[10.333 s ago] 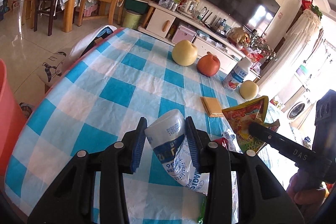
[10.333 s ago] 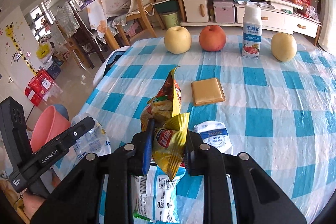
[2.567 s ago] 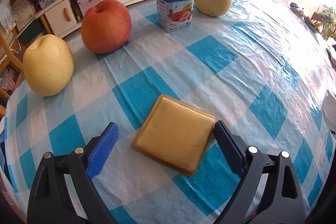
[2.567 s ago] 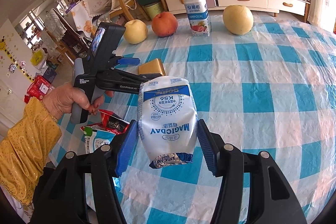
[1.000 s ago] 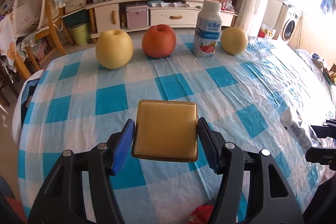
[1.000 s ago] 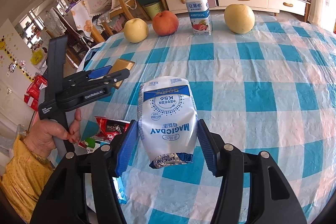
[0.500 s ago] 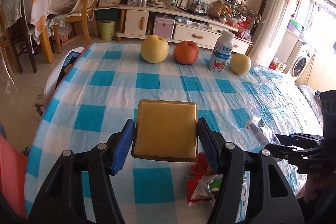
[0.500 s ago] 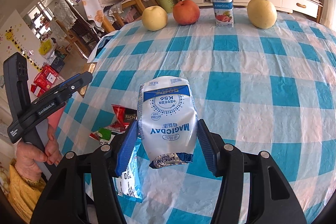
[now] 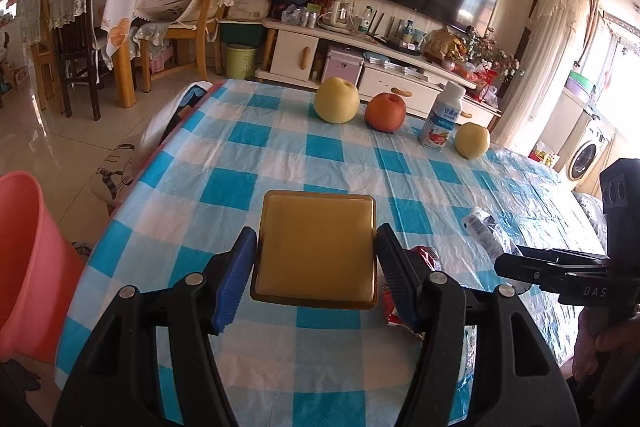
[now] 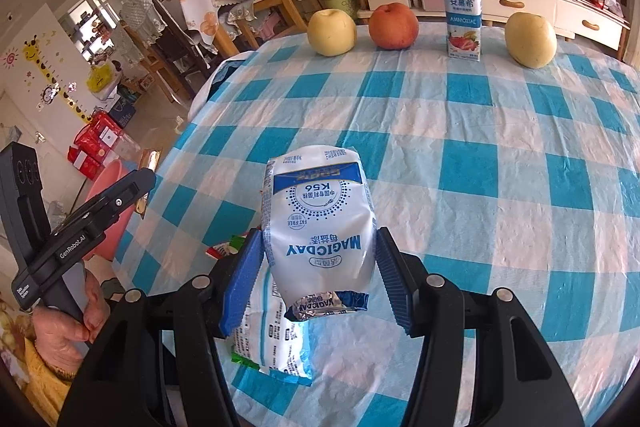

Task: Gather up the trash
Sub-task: 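Carry the yellow cake and Magicday packet to the pink bucket and release both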

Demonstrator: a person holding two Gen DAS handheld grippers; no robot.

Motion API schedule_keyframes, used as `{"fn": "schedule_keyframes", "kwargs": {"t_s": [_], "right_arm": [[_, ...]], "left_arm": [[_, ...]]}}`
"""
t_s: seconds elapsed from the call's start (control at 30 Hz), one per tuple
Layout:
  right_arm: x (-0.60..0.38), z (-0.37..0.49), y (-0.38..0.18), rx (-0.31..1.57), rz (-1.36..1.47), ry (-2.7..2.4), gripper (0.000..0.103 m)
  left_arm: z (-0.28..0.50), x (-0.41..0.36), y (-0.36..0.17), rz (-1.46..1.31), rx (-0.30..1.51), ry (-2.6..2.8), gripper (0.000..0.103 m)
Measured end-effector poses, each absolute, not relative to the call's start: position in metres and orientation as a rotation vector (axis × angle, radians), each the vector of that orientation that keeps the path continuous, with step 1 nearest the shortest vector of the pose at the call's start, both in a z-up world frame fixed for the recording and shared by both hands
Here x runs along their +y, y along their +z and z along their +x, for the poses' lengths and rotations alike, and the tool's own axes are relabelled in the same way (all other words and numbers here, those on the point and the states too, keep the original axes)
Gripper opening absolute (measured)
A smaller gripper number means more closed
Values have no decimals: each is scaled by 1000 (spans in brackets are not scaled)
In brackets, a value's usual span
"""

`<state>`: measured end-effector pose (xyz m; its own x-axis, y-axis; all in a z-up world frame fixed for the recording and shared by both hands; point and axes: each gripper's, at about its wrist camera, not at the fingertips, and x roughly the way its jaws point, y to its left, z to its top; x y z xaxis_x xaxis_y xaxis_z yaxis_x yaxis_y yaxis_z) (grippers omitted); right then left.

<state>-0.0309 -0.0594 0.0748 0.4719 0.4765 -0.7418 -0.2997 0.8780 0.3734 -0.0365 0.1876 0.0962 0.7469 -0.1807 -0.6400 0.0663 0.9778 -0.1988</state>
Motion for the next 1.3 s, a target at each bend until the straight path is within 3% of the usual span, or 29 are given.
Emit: {"fn": "schedule_keyframes", "kwargs": {"t_s": [0.77,1.3], "right_arm": [[95,-48,115,939,132,743,58],[278,-43,124,951,17,938,58]], "left_arm": [[-75,323,122,-414,492,241,63],[-116,463,101,-774,405,575,63]]}}
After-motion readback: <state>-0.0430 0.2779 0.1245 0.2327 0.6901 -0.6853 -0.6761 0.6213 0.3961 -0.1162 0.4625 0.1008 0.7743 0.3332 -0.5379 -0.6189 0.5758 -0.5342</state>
